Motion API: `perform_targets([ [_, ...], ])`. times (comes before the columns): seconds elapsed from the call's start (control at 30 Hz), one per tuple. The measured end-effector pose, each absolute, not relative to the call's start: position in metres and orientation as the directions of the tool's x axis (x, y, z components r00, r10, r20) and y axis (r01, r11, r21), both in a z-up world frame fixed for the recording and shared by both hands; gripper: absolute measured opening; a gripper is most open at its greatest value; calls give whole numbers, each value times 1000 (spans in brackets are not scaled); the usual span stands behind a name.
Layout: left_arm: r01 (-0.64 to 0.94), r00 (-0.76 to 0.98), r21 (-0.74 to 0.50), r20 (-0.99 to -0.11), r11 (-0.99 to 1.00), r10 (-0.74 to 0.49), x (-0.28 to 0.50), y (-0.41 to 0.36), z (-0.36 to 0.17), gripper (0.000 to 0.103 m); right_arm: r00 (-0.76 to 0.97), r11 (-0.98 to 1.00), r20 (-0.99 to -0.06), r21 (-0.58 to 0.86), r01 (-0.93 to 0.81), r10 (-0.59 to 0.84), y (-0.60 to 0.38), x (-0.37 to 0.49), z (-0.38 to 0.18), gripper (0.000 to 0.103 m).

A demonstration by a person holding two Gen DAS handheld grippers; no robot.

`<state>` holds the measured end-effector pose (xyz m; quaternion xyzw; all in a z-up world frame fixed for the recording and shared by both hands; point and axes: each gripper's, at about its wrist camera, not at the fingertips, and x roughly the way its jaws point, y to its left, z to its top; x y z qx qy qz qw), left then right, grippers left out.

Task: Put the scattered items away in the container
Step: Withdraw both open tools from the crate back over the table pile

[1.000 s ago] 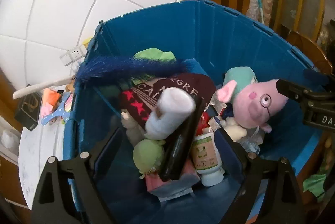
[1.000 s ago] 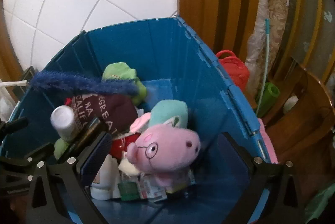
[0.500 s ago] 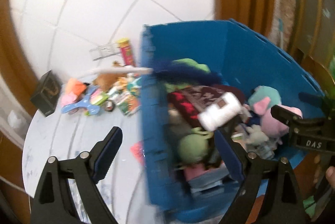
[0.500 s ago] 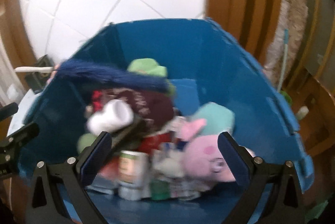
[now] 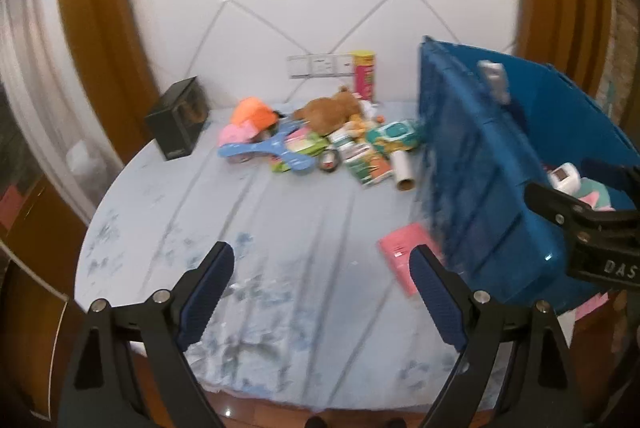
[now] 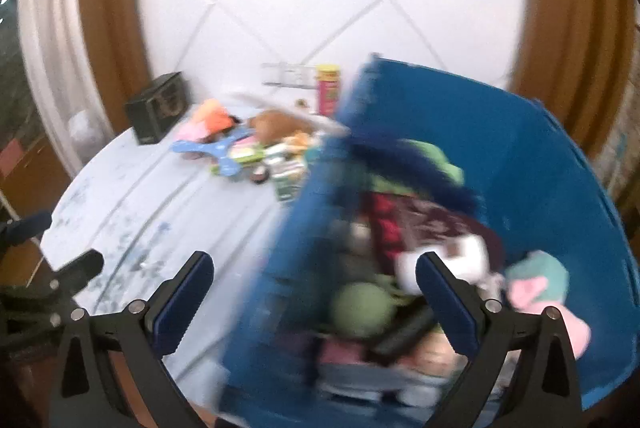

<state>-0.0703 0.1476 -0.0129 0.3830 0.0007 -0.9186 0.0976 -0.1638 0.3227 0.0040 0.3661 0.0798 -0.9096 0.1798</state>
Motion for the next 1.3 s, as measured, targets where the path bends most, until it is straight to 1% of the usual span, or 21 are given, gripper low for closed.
perform_targets([
  [0.3, 268, -661, 77, -710, -960, -242, -30, 44, -27, 90, -642, -877, -705, -58, 477, -302, 199, -139, -7, 103],
  [0.47, 299, -632, 85, -729, -950, -264, -24, -8, -42, 90, -594, -868, -741, -31, 496, -313, 143, -139, -35, 103],
  [0.6, 298, -611, 79, -750, -951, -254, -32, -29, -56, 90, -553, -876, -777, -6, 483, -300, 120, -148, -62, 103],
  [0.87, 280, -577, 56, -788, -958, -214, -83, -40, -85, 90, -508, -891, -826, -17, 453, -242, 117, -185, -94, 103],
  [1.13, 270, -550, 42, -814, -962, -190, -147, -44, -106, 90, -501, -905, -833, 1, 426, -236, 132, -244, -107, 103],
  [1.3, 271, -513, 31, -841, -962, -171, -179, -58, -127, 90, -472, -919, -858, -2, 394, -201, 136, -272, -123, 103],
])
